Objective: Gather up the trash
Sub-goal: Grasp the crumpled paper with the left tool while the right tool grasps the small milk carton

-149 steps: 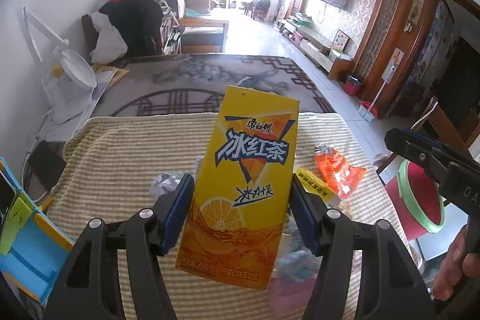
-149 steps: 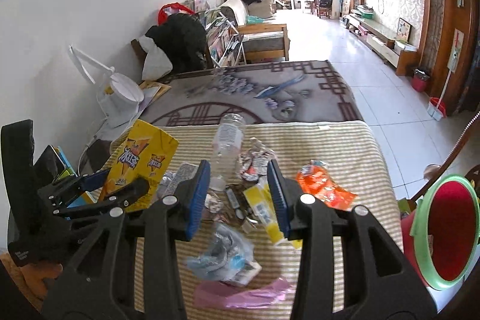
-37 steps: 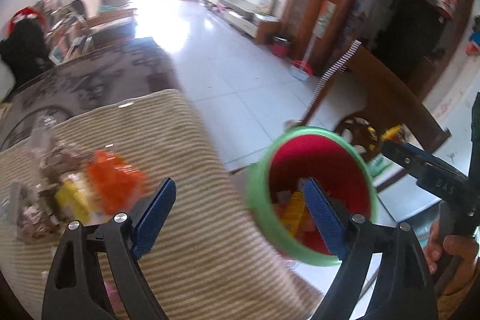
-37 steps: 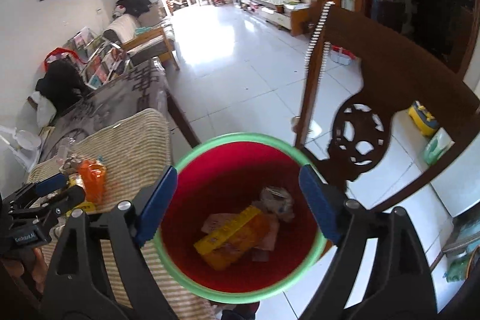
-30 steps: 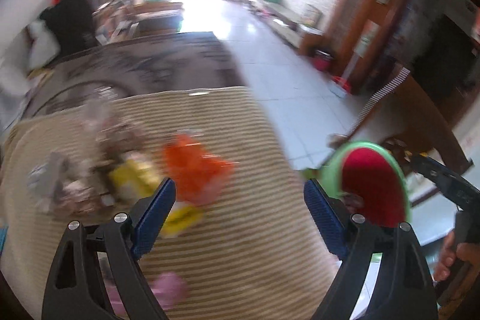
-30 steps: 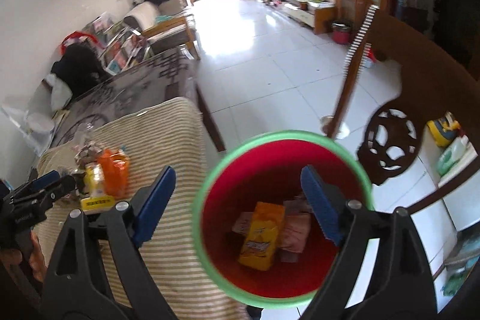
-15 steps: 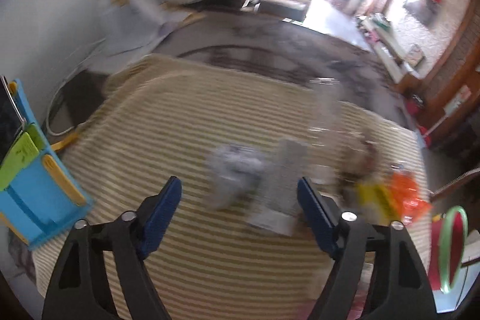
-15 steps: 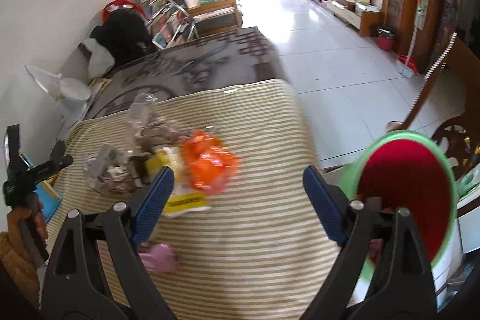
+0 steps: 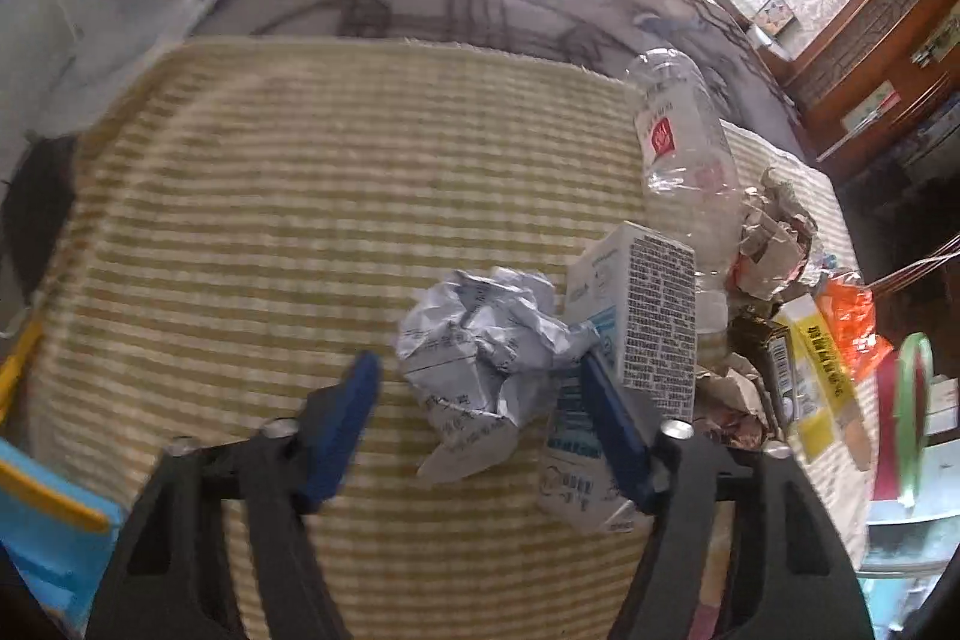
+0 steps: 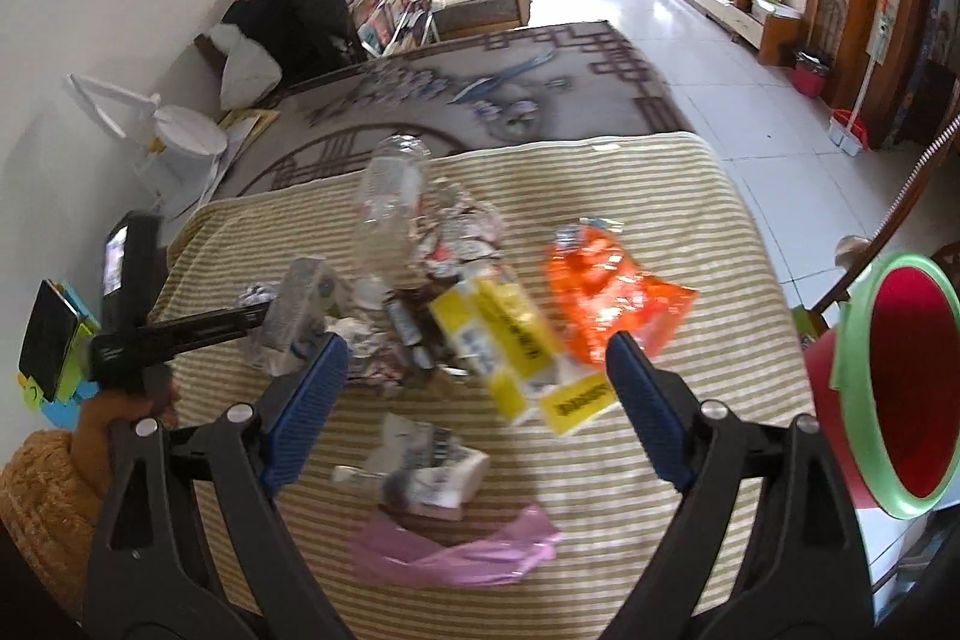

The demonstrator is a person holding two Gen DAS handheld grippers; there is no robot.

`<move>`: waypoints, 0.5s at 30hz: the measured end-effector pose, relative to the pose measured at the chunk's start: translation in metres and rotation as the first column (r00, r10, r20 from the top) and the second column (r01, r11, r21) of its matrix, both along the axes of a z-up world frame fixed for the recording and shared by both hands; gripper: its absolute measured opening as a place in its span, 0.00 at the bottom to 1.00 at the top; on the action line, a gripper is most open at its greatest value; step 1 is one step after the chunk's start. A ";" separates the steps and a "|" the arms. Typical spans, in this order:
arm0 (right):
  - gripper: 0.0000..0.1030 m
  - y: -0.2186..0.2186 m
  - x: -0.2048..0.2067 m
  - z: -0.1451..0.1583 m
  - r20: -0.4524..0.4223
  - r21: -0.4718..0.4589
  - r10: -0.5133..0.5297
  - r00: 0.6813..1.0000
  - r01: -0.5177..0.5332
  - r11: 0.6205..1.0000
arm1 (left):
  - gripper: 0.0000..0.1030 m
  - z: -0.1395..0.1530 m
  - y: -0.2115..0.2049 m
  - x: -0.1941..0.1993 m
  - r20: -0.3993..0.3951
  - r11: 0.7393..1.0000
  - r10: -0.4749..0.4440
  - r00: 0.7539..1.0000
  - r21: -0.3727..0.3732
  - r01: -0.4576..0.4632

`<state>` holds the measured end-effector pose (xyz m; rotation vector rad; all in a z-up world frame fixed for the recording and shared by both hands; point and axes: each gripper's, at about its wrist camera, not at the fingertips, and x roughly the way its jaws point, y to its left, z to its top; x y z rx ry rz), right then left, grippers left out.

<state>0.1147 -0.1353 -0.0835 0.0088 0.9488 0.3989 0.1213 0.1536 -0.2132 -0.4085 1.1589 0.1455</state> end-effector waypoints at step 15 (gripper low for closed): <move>0.84 0.135 0.048 -0.051 -0.193 0.060 0.184 0.964 -0.175 0.983 | 0.40 -0.002 0.017 -0.063 0.018 0.997 0.044 0.999 -0.068 -0.042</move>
